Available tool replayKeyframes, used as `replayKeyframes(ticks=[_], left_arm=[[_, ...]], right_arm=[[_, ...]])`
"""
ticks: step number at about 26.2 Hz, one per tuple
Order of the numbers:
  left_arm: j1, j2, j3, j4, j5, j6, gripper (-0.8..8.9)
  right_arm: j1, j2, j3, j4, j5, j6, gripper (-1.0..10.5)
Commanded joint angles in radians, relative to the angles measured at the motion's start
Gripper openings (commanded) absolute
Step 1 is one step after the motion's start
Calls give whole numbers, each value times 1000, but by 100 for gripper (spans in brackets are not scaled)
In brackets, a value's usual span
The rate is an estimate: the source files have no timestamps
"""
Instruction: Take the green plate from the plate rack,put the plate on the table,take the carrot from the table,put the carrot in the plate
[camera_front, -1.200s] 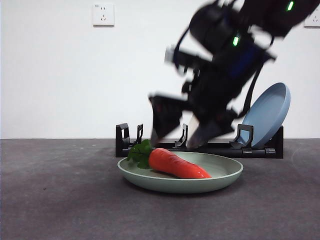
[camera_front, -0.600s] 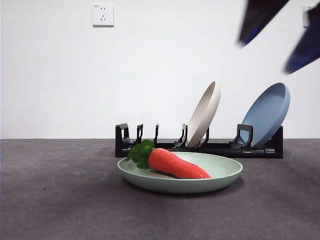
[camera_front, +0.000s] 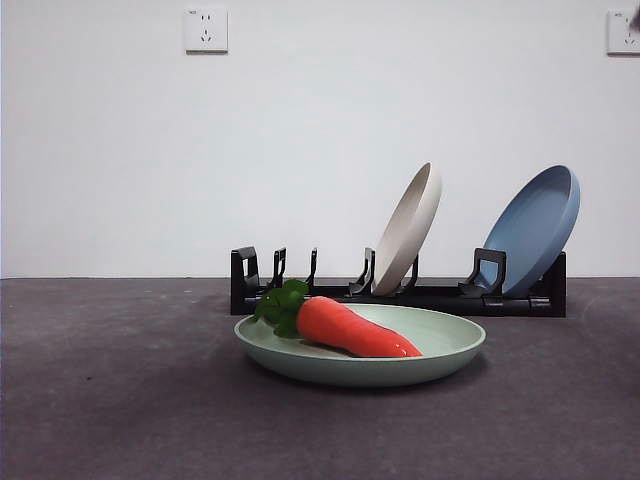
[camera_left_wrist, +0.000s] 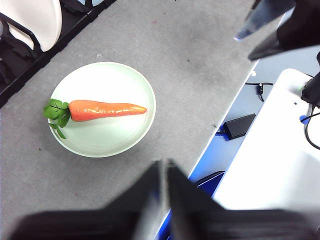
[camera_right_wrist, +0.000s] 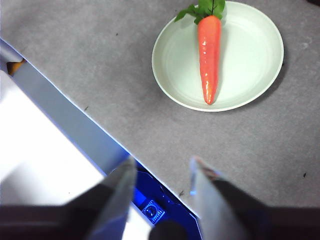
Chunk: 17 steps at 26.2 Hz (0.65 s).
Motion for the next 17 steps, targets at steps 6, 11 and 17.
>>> replayKeyframes(ticks=[6,11,17], left_arm=[[-3,1,-5,-1,-1,-8,-4],[-3,1,-5,-1,-1,-8,-4],[-2,0,-5,12,-3,-6,-4]], right_arm=[[1,-10,-6,10,3,6,1],[1,-10,-6,10,3,6,1],[1,-10,-6,10,3,6,1]])
